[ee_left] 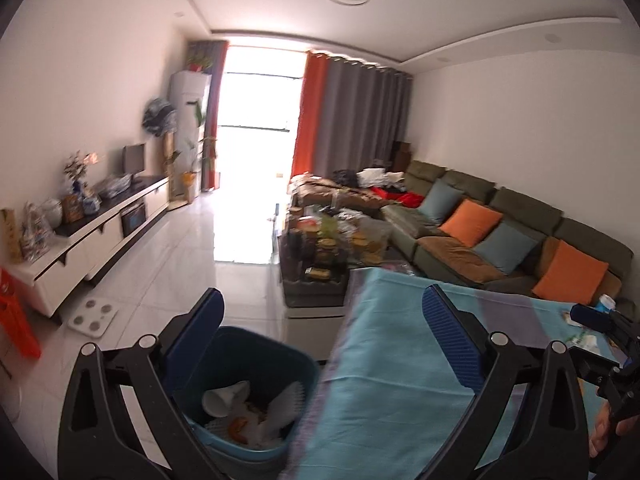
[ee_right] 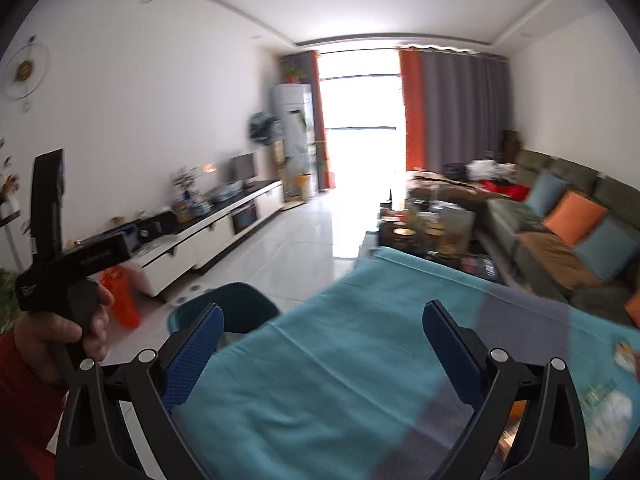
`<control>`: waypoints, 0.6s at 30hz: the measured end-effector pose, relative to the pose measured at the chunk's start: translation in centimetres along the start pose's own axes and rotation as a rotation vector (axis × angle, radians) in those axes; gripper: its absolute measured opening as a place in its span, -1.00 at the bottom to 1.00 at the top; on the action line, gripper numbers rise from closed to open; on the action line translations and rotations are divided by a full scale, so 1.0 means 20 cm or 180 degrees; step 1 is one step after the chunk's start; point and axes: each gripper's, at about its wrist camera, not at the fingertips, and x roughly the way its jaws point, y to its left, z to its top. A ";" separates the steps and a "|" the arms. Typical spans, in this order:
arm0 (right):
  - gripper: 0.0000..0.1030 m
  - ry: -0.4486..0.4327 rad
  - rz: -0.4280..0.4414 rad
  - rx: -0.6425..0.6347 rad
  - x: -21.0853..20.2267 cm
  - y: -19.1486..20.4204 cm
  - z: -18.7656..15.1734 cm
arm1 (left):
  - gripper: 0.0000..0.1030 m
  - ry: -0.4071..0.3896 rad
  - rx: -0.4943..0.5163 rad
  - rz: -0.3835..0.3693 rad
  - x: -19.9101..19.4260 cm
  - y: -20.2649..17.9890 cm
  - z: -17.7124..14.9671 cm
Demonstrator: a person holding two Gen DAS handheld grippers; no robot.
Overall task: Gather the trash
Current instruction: 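Move both open tools back over the table trash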
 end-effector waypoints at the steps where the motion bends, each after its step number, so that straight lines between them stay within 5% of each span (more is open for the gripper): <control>1: 0.87 -0.0018 -0.0028 0.0048 -0.04 -0.02 -0.02 | 0.89 0.0007 0.0014 -0.0056 -0.01 -0.04 0.00; 11: 0.87 -0.0062 -0.0935 0.0629 -0.42 -0.38 -0.33 | 0.89 0.0159 0.0346 -0.0720 -0.01 -0.54 -0.10; 18: 0.87 -0.0266 -0.1599 0.0708 -0.63 -0.47 -0.42 | 0.89 0.0169 0.0438 -0.0971 0.00 -0.82 -0.17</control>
